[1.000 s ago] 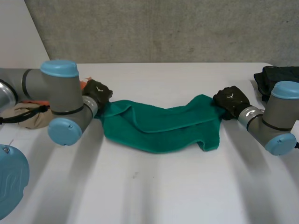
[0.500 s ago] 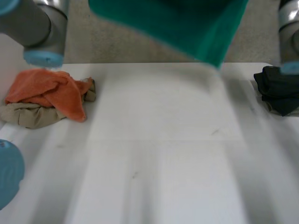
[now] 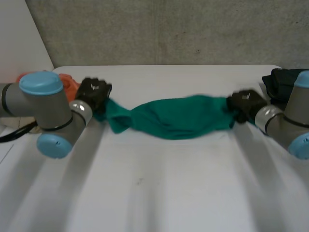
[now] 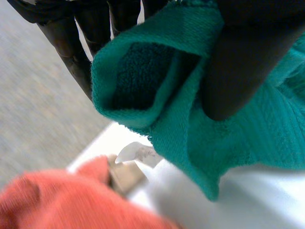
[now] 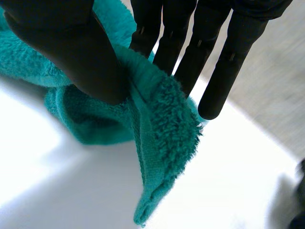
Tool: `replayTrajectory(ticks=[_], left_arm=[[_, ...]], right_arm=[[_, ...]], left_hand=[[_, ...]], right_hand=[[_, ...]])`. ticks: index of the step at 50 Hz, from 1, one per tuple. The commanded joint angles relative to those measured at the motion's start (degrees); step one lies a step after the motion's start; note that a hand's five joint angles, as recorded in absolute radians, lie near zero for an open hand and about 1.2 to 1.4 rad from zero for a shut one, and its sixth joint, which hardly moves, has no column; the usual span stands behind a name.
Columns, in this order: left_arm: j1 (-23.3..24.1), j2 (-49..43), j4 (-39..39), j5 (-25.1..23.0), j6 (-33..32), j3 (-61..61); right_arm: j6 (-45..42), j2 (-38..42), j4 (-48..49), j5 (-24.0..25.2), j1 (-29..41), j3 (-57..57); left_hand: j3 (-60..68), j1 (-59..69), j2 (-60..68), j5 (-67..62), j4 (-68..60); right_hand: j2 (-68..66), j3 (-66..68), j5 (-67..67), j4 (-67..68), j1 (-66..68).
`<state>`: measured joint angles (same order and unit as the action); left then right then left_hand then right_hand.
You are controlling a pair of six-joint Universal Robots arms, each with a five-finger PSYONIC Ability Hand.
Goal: Fold the laundry.
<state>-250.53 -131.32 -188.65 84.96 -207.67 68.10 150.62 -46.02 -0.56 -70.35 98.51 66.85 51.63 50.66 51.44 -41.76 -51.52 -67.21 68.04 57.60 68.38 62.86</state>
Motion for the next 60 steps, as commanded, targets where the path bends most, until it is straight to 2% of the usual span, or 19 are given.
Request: replayTrajectory(ticks=[1, 4, 12, 19, 26, 30, 31, 34, 40, 46, 49, 53, 60], left_arm=[[-1.8, 4.2, 7.2, -3.2, -3.3, 4.8], [-2.5, 5.4, 8.6, -4.5, -3.3, 4.8], [-3.2, 5.2, 7.8, -6.2, -2.0, 4.8], [-1.3, 2.4, 6.1, -6.2, -1.8, 4.4], [0.6, 3.5, 4.6, -6.7, 0.1, 4.5], [1.6, 4.2, 3.5, -6.9, 1.9, 4.4], [1.8, 5.0, 3.4, -6.7, 2.5, 4.4], [1.8, 7.0, 3.9, -6.0, 3.4, 4.7], [0.0, 17.3, 12.8, -2.9, 8.2, 5.5], [-5.6, 30.0, 22.3, -4.3, 15.1, 4.3], [-7.0, 33.2, 24.6, -5.3, 16.5, 3.5], [-7.7, 32.3, 28.0, -6.9, 17.2, 3.1], [-7.2, 18.3, 32.9, -5.8, 13.7, 0.8]], right_arm=[[-5.0, -0.2, -7.2, -0.1, -1.3, 0.8], [-3.9, -2.0, -7.0, 0.0, -1.7, 1.7], [-1.6, -4.8, -6.8, 0.3, -1.7, 4.3], [-1.6, -5.5, -6.8, 0.1, -1.7, 5.8], [-2.9, -5.5, -6.8, 0.0, -2.0, 6.7], [-3.1, -5.9, -7.1, 0.0, -2.4, 6.8], [-3.1, -6.4, -7.2, -0.2, -2.5, 6.8], [-3.1, -7.5, -7.8, -0.3, -2.8, 6.9], [-7.3, -17.8, -14.1, -2.0, -6.1, 5.9], [-12.1, -30.2, -26.0, -3.4, -9.5, 1.5], [-12.5, -32.1, -30.3, -3.5, -9.9, -0.3], [-14.4, -32.1, -37.5, -3.4, -9.8, -2.0], [-21.2, -23.7, -41.5, -5.0, -6.1, -2.9]], left_hand=[[-6.1, -5.1, -5.9, 6.2, 6.0], [-12.5, -11.5, -12.3, 12.6, 12.3], [-17.4, -16.4, -17.2, 17.5, 17.3], [-20.1, -19.1, -19.9, 20.2, 19.9], [-17.7, -16.7, -17.5, 17.8, 17.6], [11.6, 12.6, 11.8, -11.5, -11.8], [28.2, 29.2, 28.4, -28.1, -28.3], [28.4, 29.3, 28.6, -28.2, -28.5], [28.4, 29.3, 28.6, -28.2, -28.5], [28.4, 29.3, 28.6, -28.2, -28.5], [28.4, 29.3, 28.6, -28.2, -28.5], [28.4, 29.3, 28.6, -28.2, -28.5], [28.4, 29.3, 28.6, -28.2, -28.5]], right_hand=[[-12.8, 12.0, 12.4, 11.6, 17.1], [-12.8, 12.0, 12.4, 11.6, 17.1], [-12.8, 12.0, 12.4, 11.6, 17.1], [-12.8, 12.0, 12.4, 11.6, 17.1], [-12.8, 12.0, 12.4, 11.6, 17.1], [-12.8, 12.0, 12.4, 11.6, 17.1], [-12.8, 12.0, 12.4, 11.6, 17.1], [-12.8, 12.0, 12.4, 11.6, 17.1], [-12.8, 12.0, 12.4, 11.6, 17.1], [-12.8, 12.0, 12.4, 11.6, 17.1], [-12.8, 12.0, 12.4, 11.6, 17.1], [-12.8, 12.0, 12.4, 11.6, 17.1], [-12.8, 12.0, 12.4, 11.6, 17.1]])
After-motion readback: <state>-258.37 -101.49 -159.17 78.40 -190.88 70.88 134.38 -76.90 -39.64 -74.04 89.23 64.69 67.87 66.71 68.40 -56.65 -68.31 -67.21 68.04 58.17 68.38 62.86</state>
